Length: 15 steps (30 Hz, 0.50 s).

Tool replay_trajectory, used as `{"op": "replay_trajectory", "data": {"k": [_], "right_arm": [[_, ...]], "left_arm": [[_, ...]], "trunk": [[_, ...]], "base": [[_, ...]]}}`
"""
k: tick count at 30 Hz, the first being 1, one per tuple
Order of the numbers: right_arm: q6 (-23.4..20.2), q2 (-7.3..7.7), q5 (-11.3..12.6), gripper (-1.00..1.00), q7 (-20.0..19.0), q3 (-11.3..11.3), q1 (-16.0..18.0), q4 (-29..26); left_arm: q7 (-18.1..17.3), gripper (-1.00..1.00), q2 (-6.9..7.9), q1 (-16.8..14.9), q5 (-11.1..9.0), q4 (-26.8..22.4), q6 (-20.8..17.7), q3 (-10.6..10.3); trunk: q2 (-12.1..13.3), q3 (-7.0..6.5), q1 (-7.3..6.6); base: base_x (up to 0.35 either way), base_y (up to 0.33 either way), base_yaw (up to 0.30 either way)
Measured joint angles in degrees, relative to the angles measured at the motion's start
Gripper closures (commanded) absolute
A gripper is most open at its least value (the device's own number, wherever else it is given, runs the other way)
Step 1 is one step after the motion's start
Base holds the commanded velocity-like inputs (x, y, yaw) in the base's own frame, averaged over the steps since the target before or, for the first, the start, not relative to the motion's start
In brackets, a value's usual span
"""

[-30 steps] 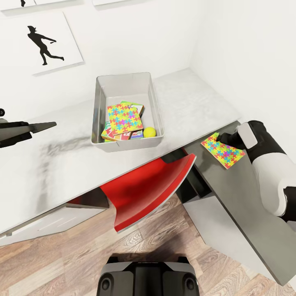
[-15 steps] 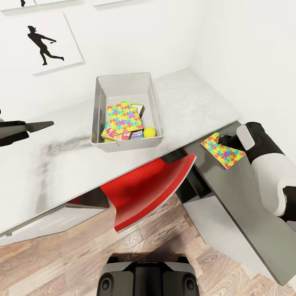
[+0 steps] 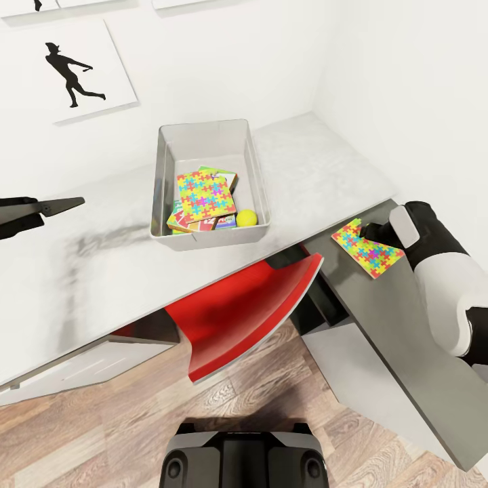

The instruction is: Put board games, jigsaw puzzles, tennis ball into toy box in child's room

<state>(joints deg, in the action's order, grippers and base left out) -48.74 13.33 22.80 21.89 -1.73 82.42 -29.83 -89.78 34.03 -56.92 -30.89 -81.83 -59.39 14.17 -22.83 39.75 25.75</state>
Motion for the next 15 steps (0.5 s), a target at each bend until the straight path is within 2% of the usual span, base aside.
{"op": "replay_trajectory", "data": {"k": [15], "right_arm": [[0.0, -0.05, -0.2, -1.0, 0.0, 0.0, 0.0, 0.0]], "left_arm": [[0.0, -1.0, 0.14, 0.0, -0.1, 0.0, 0.0, 0.0]], "trunk": [[0.0, 0.0, 0.0]], "base": [[0.0, 0.0, 0.0]]}}
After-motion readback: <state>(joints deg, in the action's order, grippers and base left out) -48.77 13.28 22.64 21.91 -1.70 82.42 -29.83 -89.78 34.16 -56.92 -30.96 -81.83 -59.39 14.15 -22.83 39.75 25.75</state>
